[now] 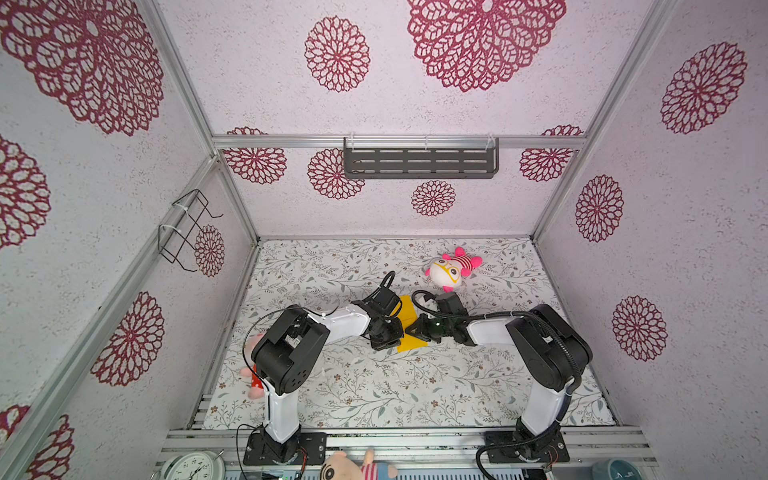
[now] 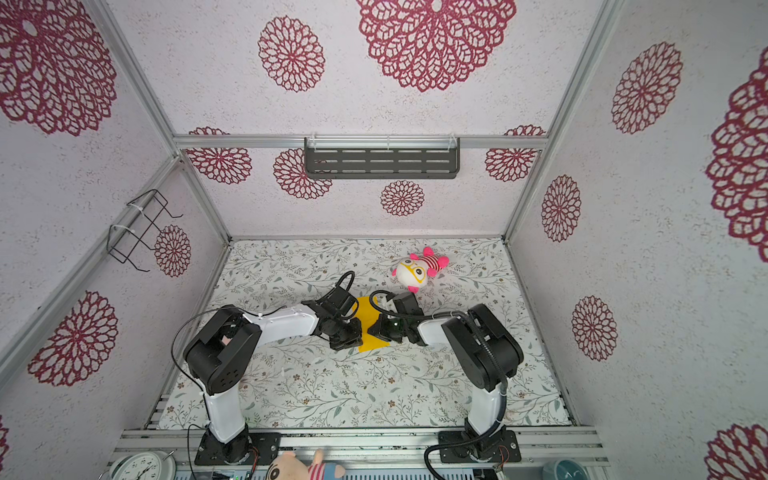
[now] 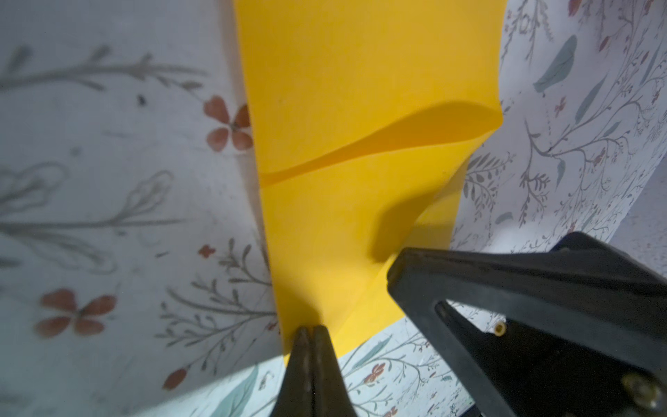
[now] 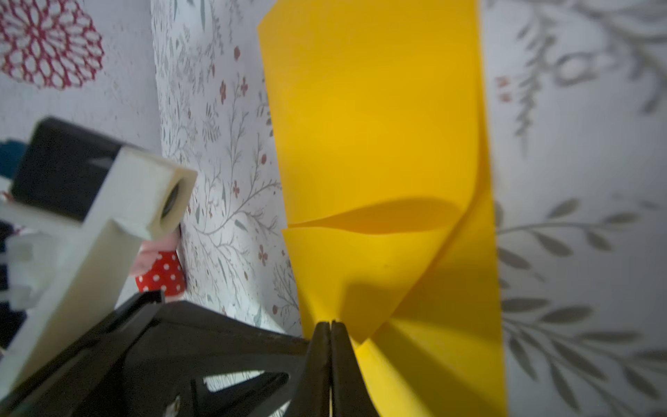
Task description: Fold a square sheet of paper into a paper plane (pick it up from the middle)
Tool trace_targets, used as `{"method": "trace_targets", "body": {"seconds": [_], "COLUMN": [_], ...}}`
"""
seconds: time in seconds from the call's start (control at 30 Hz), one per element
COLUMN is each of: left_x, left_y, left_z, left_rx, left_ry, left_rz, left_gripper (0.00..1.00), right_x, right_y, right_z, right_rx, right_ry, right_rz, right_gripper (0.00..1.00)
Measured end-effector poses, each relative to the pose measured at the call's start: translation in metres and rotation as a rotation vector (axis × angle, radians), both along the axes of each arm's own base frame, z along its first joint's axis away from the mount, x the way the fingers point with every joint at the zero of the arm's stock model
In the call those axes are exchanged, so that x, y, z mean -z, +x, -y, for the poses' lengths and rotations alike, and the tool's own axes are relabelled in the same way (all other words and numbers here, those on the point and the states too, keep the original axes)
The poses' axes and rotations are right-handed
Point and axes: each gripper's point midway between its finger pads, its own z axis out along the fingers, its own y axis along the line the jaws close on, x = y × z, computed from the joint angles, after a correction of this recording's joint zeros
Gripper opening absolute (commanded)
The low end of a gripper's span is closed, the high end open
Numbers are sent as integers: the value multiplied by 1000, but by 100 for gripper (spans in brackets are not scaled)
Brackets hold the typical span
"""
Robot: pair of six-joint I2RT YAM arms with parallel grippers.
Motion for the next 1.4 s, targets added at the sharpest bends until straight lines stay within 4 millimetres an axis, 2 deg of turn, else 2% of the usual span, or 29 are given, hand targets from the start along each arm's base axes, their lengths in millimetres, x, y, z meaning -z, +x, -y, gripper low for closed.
{"method": "trace_targets", "body": {"seconds": [0.23, 0.8, 1.2, 1.4], "left_x": [0, 1, 1, 1], "left_y": [0, 1, 1, 1], "left_z": [0, -2, -2, -2], "left_rx": [2, -2, -2, -2], "left_ry": [4, 14, 15, 16], "left_rz": [-4, 0, 0, 1], "left_gripper": [0, 0, 0, 0], "right_x": [7, 9, 11, 11], "right_y": [-14, -15, -4, 12], "right_z": [0, -7, -11, 1], "right_rx": [-141, -215, -201, -157], "right_ry": [-40, -29, -32, -25], "right_rz": [41, 62, 54, 69], "right_gripper": [6, 5, 4, 4]}}
